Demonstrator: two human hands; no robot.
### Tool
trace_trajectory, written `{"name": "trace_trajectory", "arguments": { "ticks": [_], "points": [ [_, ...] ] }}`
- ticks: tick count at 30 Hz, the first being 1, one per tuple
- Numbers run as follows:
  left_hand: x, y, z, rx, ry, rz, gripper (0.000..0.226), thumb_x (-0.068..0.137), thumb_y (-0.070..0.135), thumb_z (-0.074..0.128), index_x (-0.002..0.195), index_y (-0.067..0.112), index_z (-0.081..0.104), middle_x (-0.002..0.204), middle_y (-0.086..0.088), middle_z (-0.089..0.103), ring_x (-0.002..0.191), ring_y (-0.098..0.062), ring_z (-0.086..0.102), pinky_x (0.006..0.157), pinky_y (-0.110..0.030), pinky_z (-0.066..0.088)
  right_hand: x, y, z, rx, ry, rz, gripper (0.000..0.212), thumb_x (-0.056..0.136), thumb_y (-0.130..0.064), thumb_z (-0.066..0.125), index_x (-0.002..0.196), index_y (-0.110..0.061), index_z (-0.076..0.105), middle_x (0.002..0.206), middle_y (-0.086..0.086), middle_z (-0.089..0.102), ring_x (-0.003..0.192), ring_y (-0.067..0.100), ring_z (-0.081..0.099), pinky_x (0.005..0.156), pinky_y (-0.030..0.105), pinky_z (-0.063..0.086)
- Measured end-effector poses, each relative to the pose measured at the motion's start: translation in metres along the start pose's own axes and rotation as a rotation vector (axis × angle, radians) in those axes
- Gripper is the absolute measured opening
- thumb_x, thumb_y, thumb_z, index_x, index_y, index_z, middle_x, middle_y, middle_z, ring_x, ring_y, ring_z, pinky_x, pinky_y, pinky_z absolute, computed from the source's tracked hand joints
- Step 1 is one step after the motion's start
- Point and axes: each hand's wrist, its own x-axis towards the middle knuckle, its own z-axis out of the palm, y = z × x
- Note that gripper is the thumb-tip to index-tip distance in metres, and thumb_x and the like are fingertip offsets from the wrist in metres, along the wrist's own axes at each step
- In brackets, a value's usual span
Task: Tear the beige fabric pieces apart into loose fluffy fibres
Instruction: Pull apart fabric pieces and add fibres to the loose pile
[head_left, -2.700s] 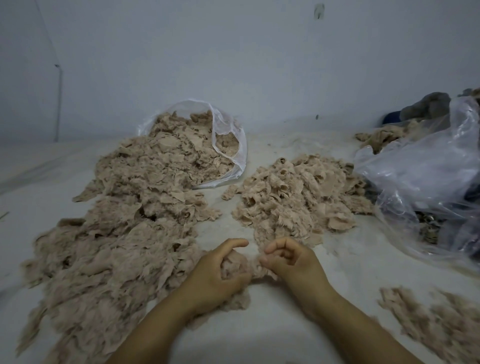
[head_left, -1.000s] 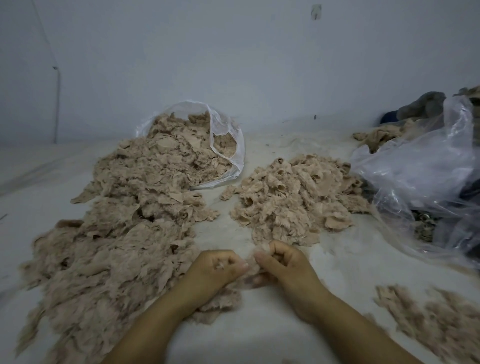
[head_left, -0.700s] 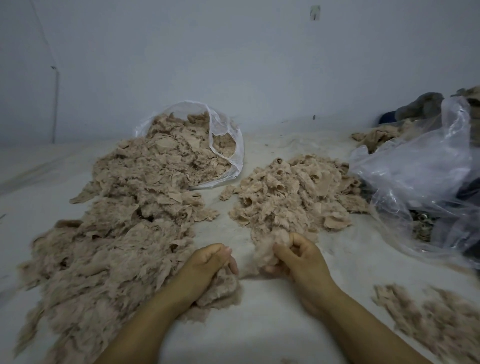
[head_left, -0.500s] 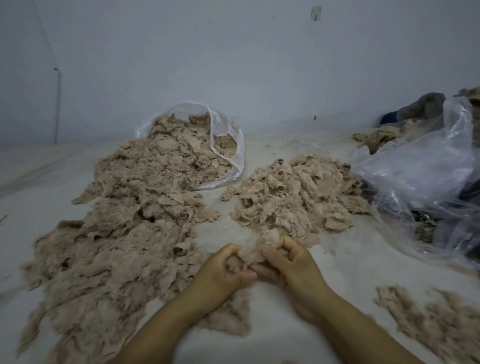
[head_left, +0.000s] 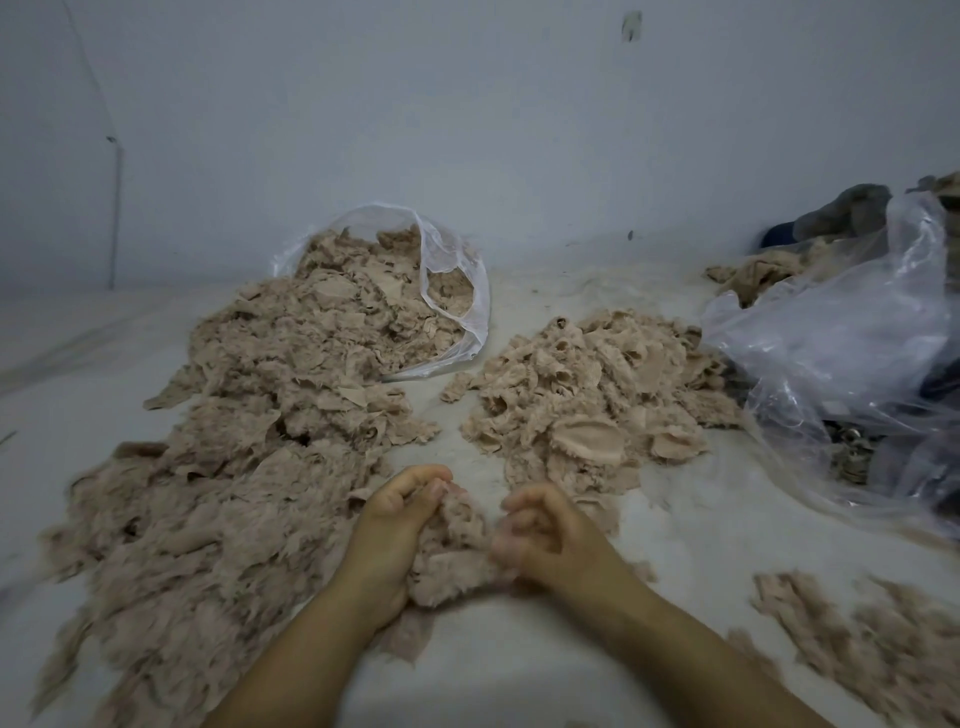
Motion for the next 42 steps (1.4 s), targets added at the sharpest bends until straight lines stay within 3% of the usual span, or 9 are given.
{"name": "trace_trajectory", "arguments": {
  "ticks": [3,7,17,22,25,29,32,38,42],
  "points": [
    [-0.002,0.000,0.001,0.054,-0.013,0.057,0.013,0.091,0.011,0.055,0.089,0.015,0.067,0.074,-0.001,0.070,0.069,-0.011,0.065,0.061,-0.022,0.053,0.004,0.002,0.009,-0.068,0.081,-0.047,0.016,0.081,-0.014,0.072,0.087,-0.016,0.057,0.072,-0.004,0.059,0.054,0.006,0.055,0.055,0.022,0.049],
    [-0.005,-0.001,0.001,0.426,-0.186,0.169,0.012,0.079,0.026,0.072,0.091,0.028,0.069,0.083,0.014,0.071,0.074,0.003,0.064,0.065,-0.009,0.048,0.007,-0.002,0.002,0.200,0.193,0.006,0.019,0.091,0.008,0.050,0.083,-0.008,0.055,0.058,0.001,0.052,0.047,0.016,0.054,0.051,0.027,0.053],
    [-0.007,-0.005,0.004,0.410,-0.197,0.145,0.026,0.094,0.022,0.051,0.070,0.013,0.055,0.057,0.004,0.051,0.052,-0.008,0.043,0.050,-0.019,0.037,0.004,-0.002,0.002,0.189,0.200,-0.031,0.015,0.083,0.008,0.065,0.087,-0.003,0.055,0.058,0.004,0.058,0.047,0.014,0.056,0.044,0.022,0.047],
    [-0.002,-0.001,-0.001,0.407,0.023,0.203,0.021,0.099,0.020,0.044,0.080,0.013,0.049,0.063,0.008,0.058,0.061,-0.010,0.050,0.062,-0.022,0.041,0.003,-0.001,-0.002,0.165,0.238,-0.086,0.012,0.085,0.008,0.062,0.087,-0.004,0.058,0.060,0.004,0.057,0.047,0.011,0.055,0.046,0.022,0.048],
    [-0.003,0.002,-0.002,0.479,-0.088,0.182,0.023,0.097,0.009,0.042,0.107,0.026,0.054,0.081,0.010,0.071,0.079,-0.005,0.064,0.067,-0.008,0.045,0.005,-0.001,-0.003,0.135,0.258,-0.145,0.010,0.086,0.005,0.061,0.087,-0.004,0.059,0.057,0.001,0.059,0.048,0.009,0.055,0.049,0.021,0.048],
    [-0.008,0.001,-0.001,0.472,-0.282,0.079,0.035,0.085,0.046,0.059,0.119,0.038,0.055,0.112,0.027,0.058,0.102,0.019,0.053,0.077,0.000,0.041,0.004,0.001,-0.002,0.066,0.169,-0.168,0.014,0.086,0.004,0.061,0.087,-0.009,0.059,0.058,-0.004,0.060,0.052,0.009,0.058,0.053,0.022,0.050],
    [-0.010,0.000,0.006,0.423,-0.235,0.110,0.009,0.086,0.020,0.067,0.093,0.023,0.071,0.089,0.012,0.070,0.085,-0.002,0.063,0.071,-0.011,0.048,0.003,0.000,0.001,-0.045,0.104,-0.198,0.017,0.087,0.005,0.060,0.086,-0.011,0.058,0.057,-0.007,0.060,0.053,0.007,0.058,0.053,0.021,0.050],
    [-0.010,0.000,0.010,0.254,-0.121,0.157,0.016,0.086,0.002,0.061,0.073,0.009,0.067,0.066,0.003,0.064,0.066,-0.009,0.059,0.062,-0.017,0.048,0.006,0.002,0.005,-0.079,0.158,-0.182,0.017,0.090,0.001,0.057,0.089,-0.016,0.059,0.062,-0.002,0.056,0.054,0.007,0.054,0.054,0.022,0.047],
    [-0.011,0.000,0.008,0.340,-0.189,0.229,0.014,0.087,0.004,0.061,0.076,0.011,0.067,0.068,0.007,0.066,0.067,-0.003,0.061,0.062,-0.013,0.047,0.004,0.003,0.005,-0.161,0.087,-0.076,0.022,0.082,-0.038,0.069,0.101,-0.028,0.062,0.077,0.003,0.055,0.068,0.007,0.051,0.063,0.022,0.043]
  ]
}}
